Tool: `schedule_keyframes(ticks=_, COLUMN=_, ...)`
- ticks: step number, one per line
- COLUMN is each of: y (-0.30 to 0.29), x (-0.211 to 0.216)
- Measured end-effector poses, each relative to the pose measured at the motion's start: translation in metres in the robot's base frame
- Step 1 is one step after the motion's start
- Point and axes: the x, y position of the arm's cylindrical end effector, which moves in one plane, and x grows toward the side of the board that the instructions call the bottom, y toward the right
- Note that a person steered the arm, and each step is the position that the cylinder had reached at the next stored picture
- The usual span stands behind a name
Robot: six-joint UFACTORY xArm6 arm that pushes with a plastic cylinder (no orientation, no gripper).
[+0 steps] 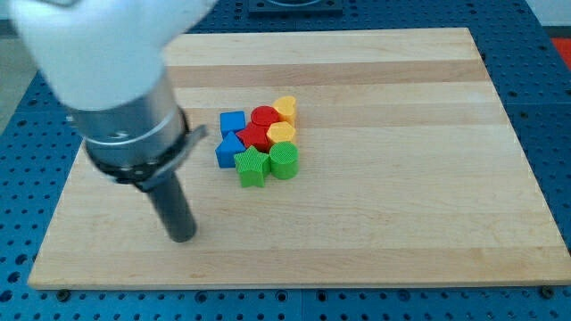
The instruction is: Place the arm to the left of cube
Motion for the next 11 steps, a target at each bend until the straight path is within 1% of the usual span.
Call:
schedule_keyframes(ticks=1, y=0.000, x=0.000)
schedule_keyframes(ticks=2, y=-0.005, x=-0.046)
schedule_keyframes(ticks=3, y=-0.005, x=-0.072)
schedule_keyframes(ticks=4, y=-0.005, x=-0.127)
schedule_keyframes(ticks=5, y=-0.005, x=-0.135)
schedule_keyframes(ticks=6, y=-0.005, x=-0.177)
schedule_keyframes(ticks=8, y=-0.004, x=-0.177)
schedule_keyframes(ticks=9, y=-0.004, x=-0.170)
schedule_keyframes(ticks=10, y=-0.004, x=-0.146)
schedule_keyframes(ticks=11, y=0.002, x=-0.146)
